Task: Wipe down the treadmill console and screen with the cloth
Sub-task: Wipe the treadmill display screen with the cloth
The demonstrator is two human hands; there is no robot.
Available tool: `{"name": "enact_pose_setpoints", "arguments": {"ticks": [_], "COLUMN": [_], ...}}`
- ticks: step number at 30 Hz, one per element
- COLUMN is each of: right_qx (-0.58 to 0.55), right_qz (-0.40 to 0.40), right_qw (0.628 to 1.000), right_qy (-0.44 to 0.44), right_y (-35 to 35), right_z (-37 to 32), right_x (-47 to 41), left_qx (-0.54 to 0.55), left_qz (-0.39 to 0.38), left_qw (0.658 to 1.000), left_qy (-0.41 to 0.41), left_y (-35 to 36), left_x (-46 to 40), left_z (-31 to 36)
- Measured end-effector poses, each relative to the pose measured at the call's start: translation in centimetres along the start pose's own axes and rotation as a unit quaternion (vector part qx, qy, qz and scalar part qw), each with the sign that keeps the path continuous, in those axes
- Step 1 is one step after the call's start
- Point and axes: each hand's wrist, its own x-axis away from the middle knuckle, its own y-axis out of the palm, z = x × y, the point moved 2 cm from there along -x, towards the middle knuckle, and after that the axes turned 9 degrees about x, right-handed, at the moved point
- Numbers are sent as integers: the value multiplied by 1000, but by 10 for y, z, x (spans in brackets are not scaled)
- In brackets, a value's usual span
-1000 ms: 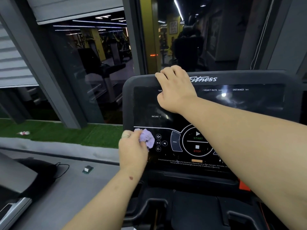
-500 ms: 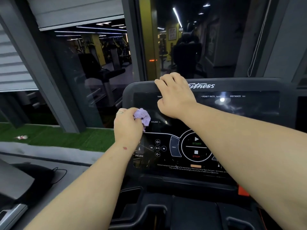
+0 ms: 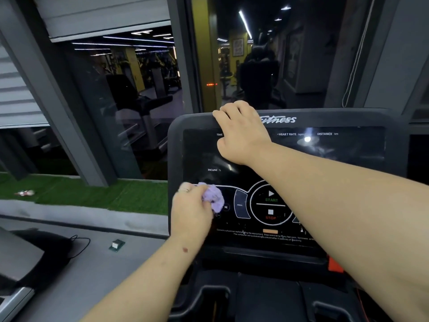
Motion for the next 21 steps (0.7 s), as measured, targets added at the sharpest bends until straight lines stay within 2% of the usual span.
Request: {"name": "enact_pose_setpoints", "arguments": {"ticks": [1,3,6,8,10,12,14,15,18,19,21], "right_qx": [-1,1,0,1,0,1,3,3,6,6,5], "right_qz": [-1,-9,-9,-10,-14,-15,-13,-14,-13,-13,-13], "right_qw": [1000,1000,1000,1000,1000,1000,1000,1000,1000,1000,1000], "right_qy": [-1,4,1,-1,-3,-1,3,5,2,0,-2], "right_y": [0,1,0,-1,-1,-2,-1,-1,-1,-1,-2], "right_z": [-1,-3,-3,-2,-1,0,-2,-3,-3,-3,-3], "right_x": [0,-1,-1,0,1,0,0,0,0,0,0], "left_qx": [-11,-31,-45,-32,-24,-10,-14,-24,-55,-57,-37], "left_qz": [21,4,-118,-152,-117,-30,-7,-23,-138,-149,-105], "left_qw": [1000,999,984,979,990,999,1000,999,983,980,990], "left_qy": [-3,36,129,132,76,30,21,36,109,121,88], "left_y": [0,12,37,36,22,7,6,13,30,28,12], "left_x": [-1,19,78,77,48,25,33,47,84,78,53], "left_z": [-1,8,24,17,3,-10,-10,-5,9,5,-9]}}
